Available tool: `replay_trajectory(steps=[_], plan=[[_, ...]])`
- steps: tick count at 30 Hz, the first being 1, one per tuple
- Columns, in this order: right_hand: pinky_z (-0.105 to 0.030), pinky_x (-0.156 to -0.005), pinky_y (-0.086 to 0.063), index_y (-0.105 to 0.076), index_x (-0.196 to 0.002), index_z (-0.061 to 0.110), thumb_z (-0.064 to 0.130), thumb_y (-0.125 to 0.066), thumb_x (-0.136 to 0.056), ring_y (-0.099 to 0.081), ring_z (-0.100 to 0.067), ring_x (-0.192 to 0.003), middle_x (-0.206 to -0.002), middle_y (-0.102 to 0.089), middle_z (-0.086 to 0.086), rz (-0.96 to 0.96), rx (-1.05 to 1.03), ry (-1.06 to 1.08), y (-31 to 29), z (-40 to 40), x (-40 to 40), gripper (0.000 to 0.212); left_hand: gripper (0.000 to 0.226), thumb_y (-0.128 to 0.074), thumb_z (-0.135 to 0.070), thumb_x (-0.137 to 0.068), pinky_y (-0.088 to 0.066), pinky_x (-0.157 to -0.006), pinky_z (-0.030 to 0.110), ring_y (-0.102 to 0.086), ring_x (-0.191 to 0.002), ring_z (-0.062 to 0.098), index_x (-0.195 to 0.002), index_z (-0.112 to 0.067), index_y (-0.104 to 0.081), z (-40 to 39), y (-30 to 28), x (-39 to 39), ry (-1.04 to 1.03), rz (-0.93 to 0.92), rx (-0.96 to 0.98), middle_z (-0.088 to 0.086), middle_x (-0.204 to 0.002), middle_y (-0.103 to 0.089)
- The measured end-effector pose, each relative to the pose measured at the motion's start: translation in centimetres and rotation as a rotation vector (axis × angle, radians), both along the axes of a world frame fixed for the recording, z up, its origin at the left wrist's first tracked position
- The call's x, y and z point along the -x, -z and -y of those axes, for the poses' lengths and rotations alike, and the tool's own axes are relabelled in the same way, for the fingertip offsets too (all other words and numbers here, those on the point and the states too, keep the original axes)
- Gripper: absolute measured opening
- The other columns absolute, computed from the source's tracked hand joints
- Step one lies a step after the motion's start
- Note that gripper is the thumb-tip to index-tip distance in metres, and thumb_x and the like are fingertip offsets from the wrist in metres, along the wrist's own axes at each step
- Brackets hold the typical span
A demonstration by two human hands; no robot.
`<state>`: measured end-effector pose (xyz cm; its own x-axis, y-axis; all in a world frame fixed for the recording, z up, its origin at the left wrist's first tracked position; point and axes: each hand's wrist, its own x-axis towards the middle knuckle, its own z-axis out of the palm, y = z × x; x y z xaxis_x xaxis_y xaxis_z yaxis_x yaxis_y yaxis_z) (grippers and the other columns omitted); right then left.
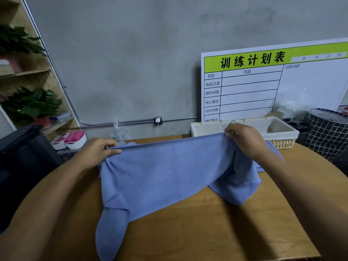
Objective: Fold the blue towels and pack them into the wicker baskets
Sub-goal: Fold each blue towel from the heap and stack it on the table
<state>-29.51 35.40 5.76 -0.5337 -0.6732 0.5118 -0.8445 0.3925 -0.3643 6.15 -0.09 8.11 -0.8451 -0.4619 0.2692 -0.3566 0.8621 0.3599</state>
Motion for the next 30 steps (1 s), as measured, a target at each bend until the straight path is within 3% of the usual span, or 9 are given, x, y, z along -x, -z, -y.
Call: replay_trajectory(steps=[4,8,13,17,20,23,26,28,30], plan=[[-0.045,-0.07,-0.049,-0.064,-0.1,0.018,0.007,-0.054,-0.096,-0.06,-0.035,-0.089,-0.095,-0.063,-0.004,-0.011,0.006,0.032,2.2,-0.4,0.3,0.015,0.02,-0.071,-0.013,-0.092,-0.045,-0.067,0.025,-0.062,-0.072,0.011,-0.077,-0.027,-0.07,-1.6,1.4,0.4,-0.04,-0.227,-0.061,-0.001,-0.076,-0.07],[-0.043,-0.069,-0.045,-0.061,-0.103,0.014,-0.001,-0.044,-0.095,-0.055,-0.032,-0.089,-0.093,-0.051,0.001,0.028,0.152,0.075,3.0,-0.1,-0.6,0.024,0.014,-0.061,-0.008,-0.098,-0.041,-0.067,0.008,-0.06,-0.076,0.01,-0.09,-0.015,-0.07,-3.3,2.7,1.6,-0.131,-0.431,-0.153,0.004,-0.082,-0.07],[-0.042,-0.065,-0.04,-0.053,-0.106,0.015,0.003,-0.038,-0.101,-0.051,-0.034,-0.09,-0.103,-0.051,-0.008,0.054,0.356,0.111,3.4,0.5,-3.6,0.02,0.016,-0.053,-0.019,-0.103,-0.043,-0.07,0.024,-0.056,-0.082,0.018,-0.097,-0.009,-0.064,-5.9,4.7,2.9,-0.339,-0.717,-0.252,0.004,-0.082,-0.06],[-0.039,-0.066,-0.04,-0.058,-0.111,0.01,-0.002,-0.041,-0.097,-0.053,-0.025,-0.086,-0.105,-0.051,-0.008,-0.069,0.595,0.083,0.7,-1.4,-6.6,0.026,0.021,-0.044,-0.018,-0.107,-0.035,-0.065,0.013,-0.047,-0.069,-0.002,-0.102,-0.008,-0.062,-9.4,2.2,2.0,-0.419,-1.046,-0.129,-0.014,-0.077,-0.053],[-0.036,-0.062,-0.035,-0.065,-0.113,0.006,-0.002,-0.046,-0.098,-0.053,-0.025,-0.086,-0.104,-0.056,-0.016,-0.275,0.708,0.103,-3.6,-2.3,-7.6,0.026,0.015,-0.044,-0.017,-0.106,-0.038,-0.076,0.012,-0.052,-0.08,-0.011,-0.103,-0.016,-0.06,-10.0,-1.5,0.7,-0.36,-1.248,0.052,-0.017,-0.087,-0.058],[-0.038,-0.063,-0.039,-0.064,-0.117,0.016,0.018,-0.044,-0.104,-0.056,-0.027,-0.089,-0.111,-0.058,-0.009,-0.333,0.671,0.143,-8.1,-0.6,-6.1,0.023,0.021,-0.047,-0.024,-0.103,-0.044,-0.082,0.031,-0.063,-0.092,0.015,-0.106,-0.016,-0.066,-7.3,-4.7,0.4,-0.436,-1.084,0.167,0.006,-0.1,-0.068],[-0.043,-0.074,-0.048,-0.058,-0.121,0.027,0.026,-0.045,-0.101,-0.061,-0.035,-0.096,-0.121,-0.056,-0.003,-0.275,0.276,0.156,-7.9,3.5,-3.2,0.023,0.022,-0.053,-0.017,-0.096,-0.046,-0.078,0.047,-0.059,-0.097,0.043,-0.115,-0.016,-0.065,-2.4,-3.6,1.9,-0.547,-0.651,0.214,0.019,-0.107,-0.065],[-0.047,-0.078,-0.051,-0.058,-0.121,0.025,0.024,-0.054,-0.097,-0.062,-0.037,-0.098,-0.12,-0.054,-0.008,-0.281,-0.076,0.123,-4.2,5.8,-2.3,0.025,0.028,-0.059,-0.005,-0.088,-0.049,-0.074,0.051,-0.059,-0.089,0.043,-0.113,-0.015,-0.066,-2.1,-0.4,3.9,-0.526,-0.436,0.132,0.021,-0.103,-0.06],[-0.046,-0.074,-0.051,-0.064,-0.114,0.02,0.017,-0.069,-0.085,-0.061,-0.038,-0.093,-0.113,-0.057,-0.011,-0.338,-0.254,0.1,1.6,6.6,-2.8,0.029,0.02,-0.057,-0.004,-0.09,-0.046,-0.066,0.043,-0.057,-0.078,0.031,-0.097,-0.019,-0.069,-4.1,5.0,5.5,-0.461,-0.303,-0.001,0.015,-0.094,-0.059]])
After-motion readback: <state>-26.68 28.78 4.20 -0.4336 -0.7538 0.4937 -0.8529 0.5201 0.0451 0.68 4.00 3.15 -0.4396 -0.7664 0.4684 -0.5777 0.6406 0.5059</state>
